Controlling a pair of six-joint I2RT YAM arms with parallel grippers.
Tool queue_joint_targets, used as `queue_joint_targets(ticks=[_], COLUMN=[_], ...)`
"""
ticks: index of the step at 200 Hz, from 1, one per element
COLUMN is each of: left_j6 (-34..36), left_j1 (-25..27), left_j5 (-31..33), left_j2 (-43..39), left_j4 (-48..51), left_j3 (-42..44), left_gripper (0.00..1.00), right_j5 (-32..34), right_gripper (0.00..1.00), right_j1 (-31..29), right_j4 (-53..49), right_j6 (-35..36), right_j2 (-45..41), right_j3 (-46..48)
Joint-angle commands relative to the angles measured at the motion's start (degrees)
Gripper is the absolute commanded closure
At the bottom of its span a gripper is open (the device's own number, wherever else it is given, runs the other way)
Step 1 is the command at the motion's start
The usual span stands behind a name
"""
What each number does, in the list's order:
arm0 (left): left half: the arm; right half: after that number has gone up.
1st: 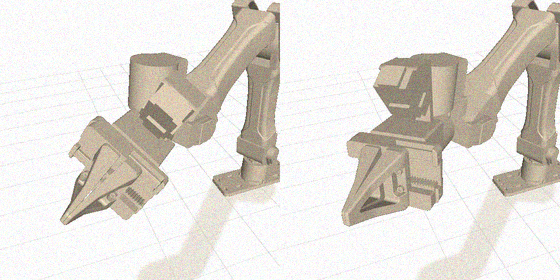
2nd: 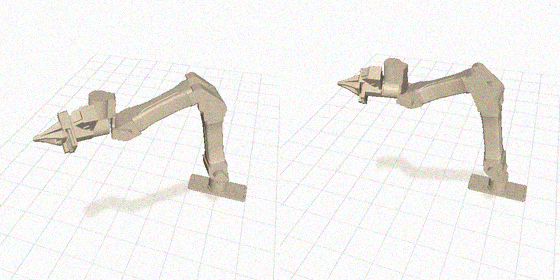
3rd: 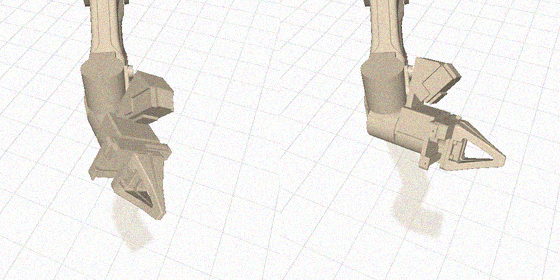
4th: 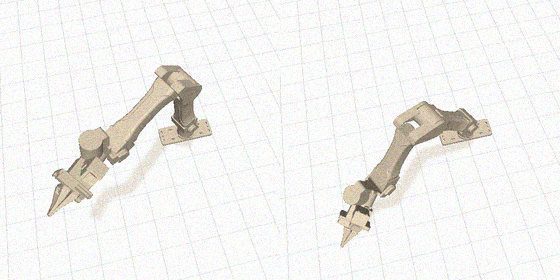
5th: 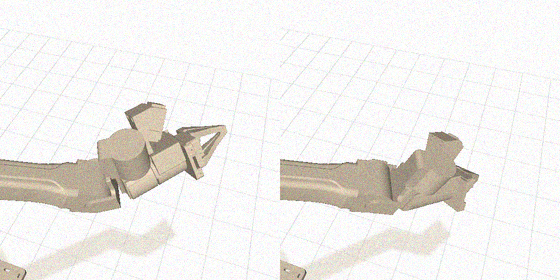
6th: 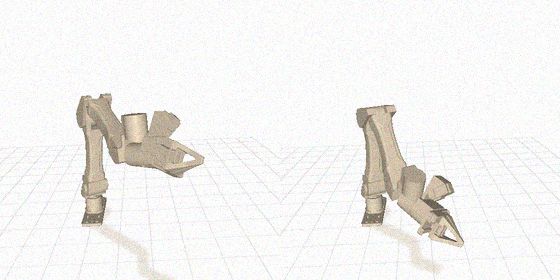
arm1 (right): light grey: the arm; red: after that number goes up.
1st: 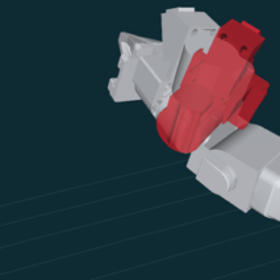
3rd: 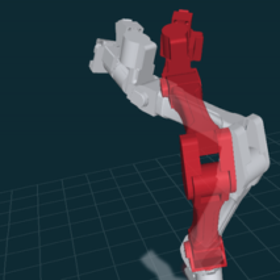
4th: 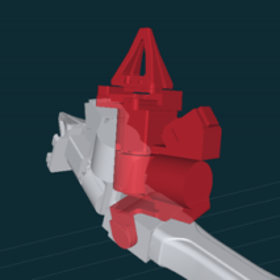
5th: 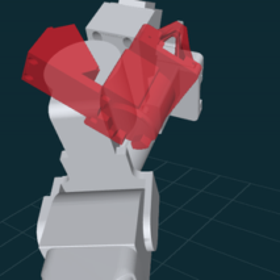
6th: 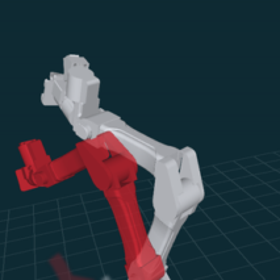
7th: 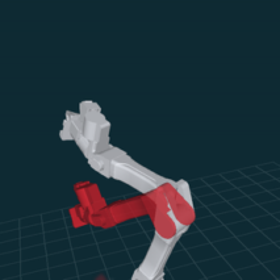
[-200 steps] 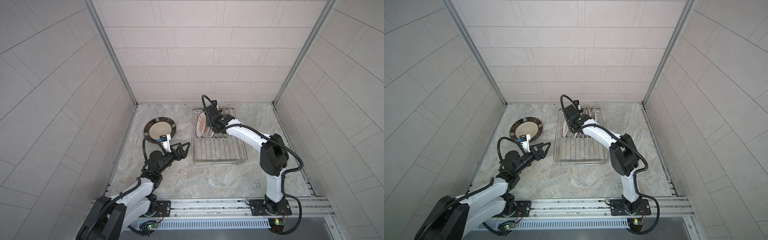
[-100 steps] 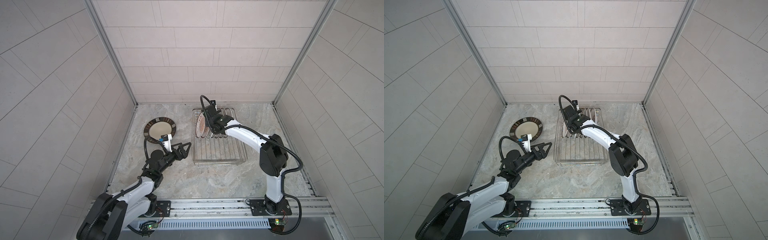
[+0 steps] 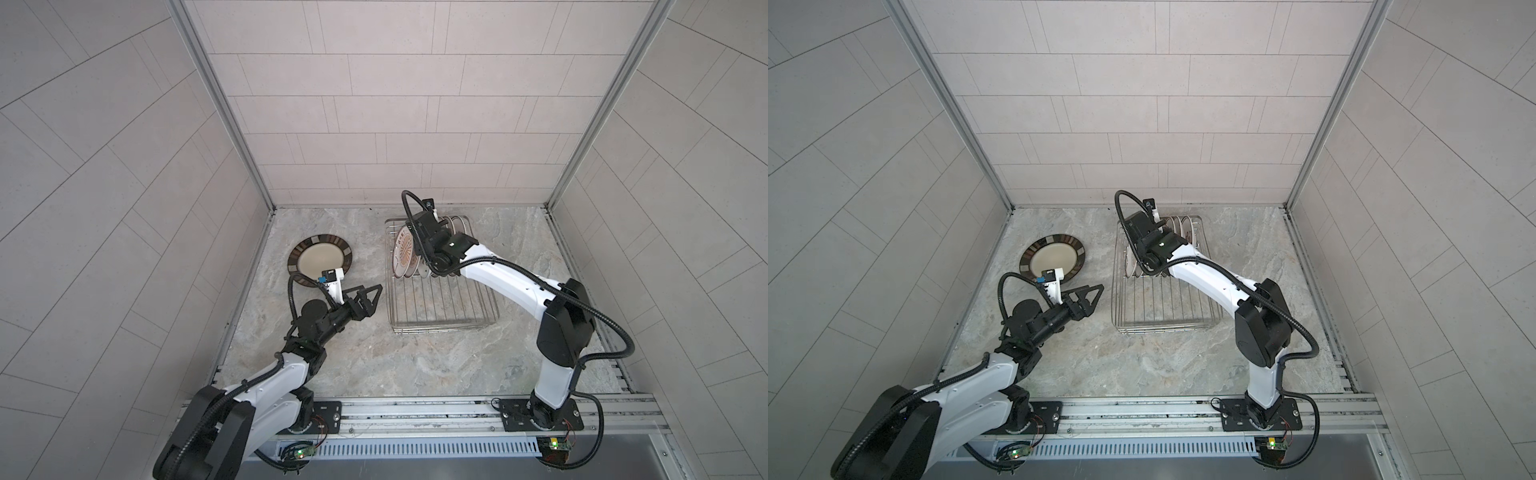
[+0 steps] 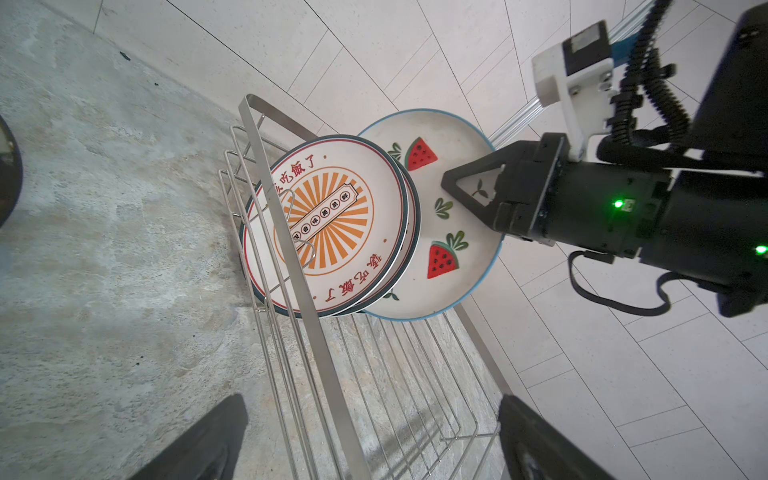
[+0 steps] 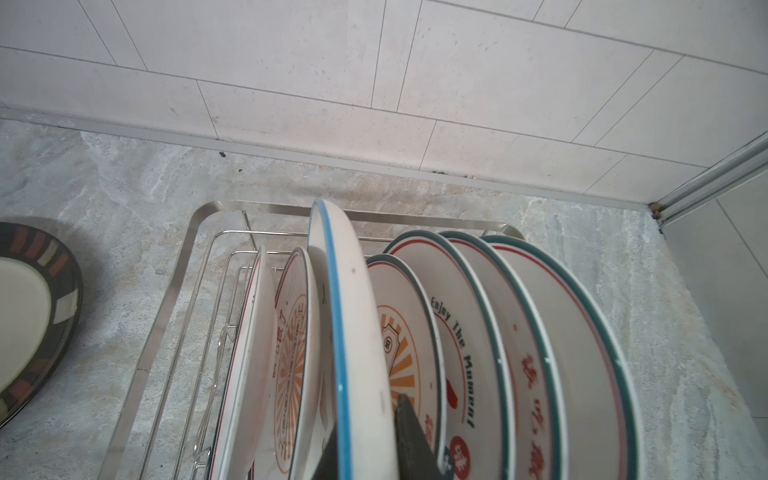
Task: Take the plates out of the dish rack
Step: 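Grip the watermelon plate's rim with the right gripper and lift it out, then swing the watermelon plate toward the left gripper while the left gripper reaches for it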
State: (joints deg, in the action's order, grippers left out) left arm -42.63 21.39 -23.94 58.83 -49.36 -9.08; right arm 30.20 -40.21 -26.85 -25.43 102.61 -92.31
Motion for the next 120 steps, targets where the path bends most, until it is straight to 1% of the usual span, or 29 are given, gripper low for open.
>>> queue_joint_targets(ticks=[1,38,57,82,120], left_j6=[-0.13,-0.18,-0.17,0.0,0.0], left_j1=[0.15,0.25,0.27,0.32,0.28], left_j5=[0.39,0.64,0.57,0.85,0.91], left_j2=[-0.2,-0.12,-0.1,-0.03,0.28], left_j4=[-1.61,-1.51,-1.53,-1.52,-1.78], left_j3=[-1.13,-1.16,-1.13,-1.2,-1.25], left_gripper=[0.0,0.0,0.0,0.0,0.0], right_j5=[4.17,4.43,3.42,-1.09,-6.63], right_gripper=[0.85,0.85,0.85,0.85,0.85], right_j1=[-0.4,-0.4,-0.41,-0.4,0.03], right_j4=[2.92,2.96,3.28,5.49,7.49], right_j6=[2.49,3.63,3.99,5.3,4.86], right_j2=[-6.88,-10.34,-12.96,-18.08,-26.55], right_j3=[0.55,1.85,3.49,8.01,14.8])
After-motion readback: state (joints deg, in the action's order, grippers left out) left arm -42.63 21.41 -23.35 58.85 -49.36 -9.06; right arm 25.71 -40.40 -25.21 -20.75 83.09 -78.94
